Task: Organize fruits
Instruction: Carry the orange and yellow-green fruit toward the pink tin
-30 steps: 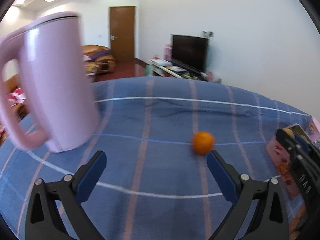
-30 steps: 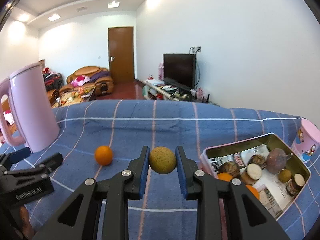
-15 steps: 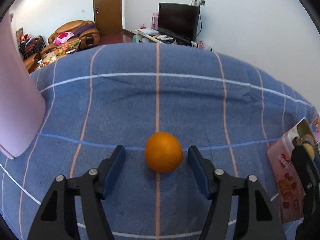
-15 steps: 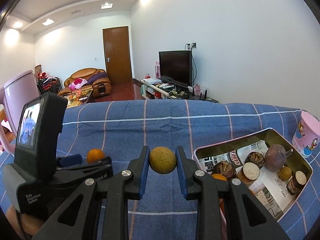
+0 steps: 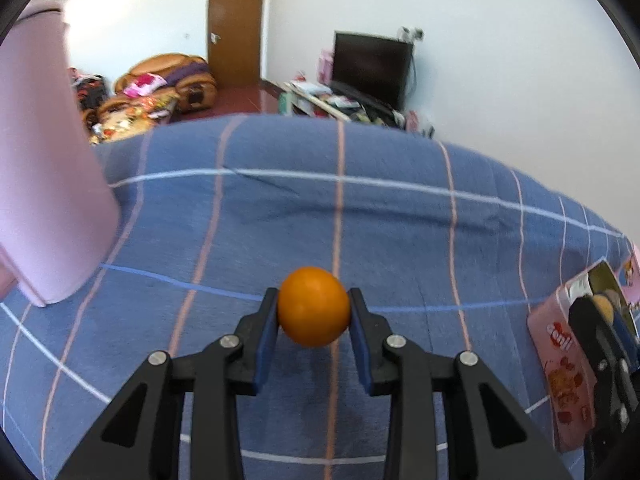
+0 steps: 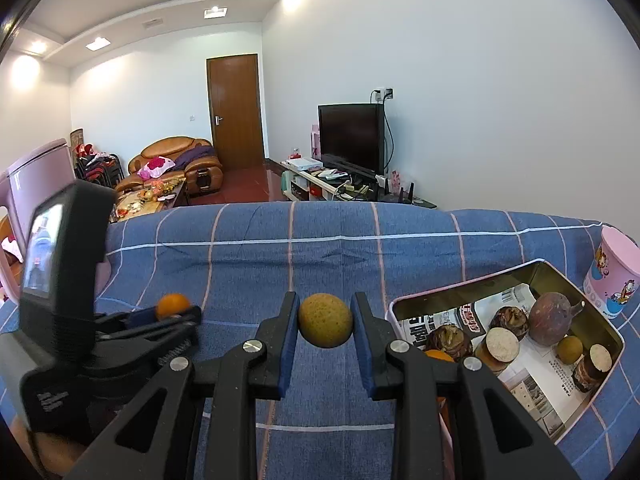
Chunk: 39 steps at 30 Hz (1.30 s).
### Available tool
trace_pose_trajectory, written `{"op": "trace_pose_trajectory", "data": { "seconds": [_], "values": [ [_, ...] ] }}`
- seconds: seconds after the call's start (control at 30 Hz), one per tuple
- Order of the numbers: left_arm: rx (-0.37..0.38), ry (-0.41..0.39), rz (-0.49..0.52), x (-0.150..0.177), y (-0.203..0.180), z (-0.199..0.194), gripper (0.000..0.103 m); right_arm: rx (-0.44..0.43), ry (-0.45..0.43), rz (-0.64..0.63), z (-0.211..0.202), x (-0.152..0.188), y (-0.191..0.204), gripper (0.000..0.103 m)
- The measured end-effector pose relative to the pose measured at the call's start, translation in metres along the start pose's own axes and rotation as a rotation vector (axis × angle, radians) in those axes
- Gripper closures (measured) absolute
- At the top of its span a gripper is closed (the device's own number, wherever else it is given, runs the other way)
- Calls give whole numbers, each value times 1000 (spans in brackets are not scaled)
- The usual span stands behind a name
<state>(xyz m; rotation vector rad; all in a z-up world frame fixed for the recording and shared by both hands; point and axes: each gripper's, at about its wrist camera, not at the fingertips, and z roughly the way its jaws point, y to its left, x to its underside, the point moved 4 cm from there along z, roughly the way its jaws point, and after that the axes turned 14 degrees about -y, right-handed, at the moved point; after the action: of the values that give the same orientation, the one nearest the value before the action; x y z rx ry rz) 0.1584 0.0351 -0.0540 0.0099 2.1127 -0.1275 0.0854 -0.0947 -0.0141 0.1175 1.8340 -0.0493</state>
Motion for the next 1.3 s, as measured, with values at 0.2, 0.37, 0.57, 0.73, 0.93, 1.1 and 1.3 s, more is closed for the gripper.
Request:
{"op": "trace_pose_trajectory", "data": {
  "seconds": [0.2,0.37,0.57,0.73,0.93,1.1,1.3],
  "values": [
    [-57,-99,11,1,6,-30,68,5,-22,-10,-6,-1,3,75],
    [-95,-151,18,4,12,-49,68,15,-38,-16,-11,-3,4,75],
    [-129,-185,16,9,17,-65,68,21,-45,-21,-17,-4,5,75],
    [-152,-210,20,9,15,-73,68,13,-51,-26,-23,-3,4,75],
    [-170,-230,22,13,13,-84,68,10,-52,-28,-27,-2,3,75],
    [-176,-234,16,16,11,-90,68,12,-56,-33,-33,-1,0,75],
    [-178,-243,10,19,8,-98,68,12,-61,-41,-43,2,-5,75]
  ]
}}
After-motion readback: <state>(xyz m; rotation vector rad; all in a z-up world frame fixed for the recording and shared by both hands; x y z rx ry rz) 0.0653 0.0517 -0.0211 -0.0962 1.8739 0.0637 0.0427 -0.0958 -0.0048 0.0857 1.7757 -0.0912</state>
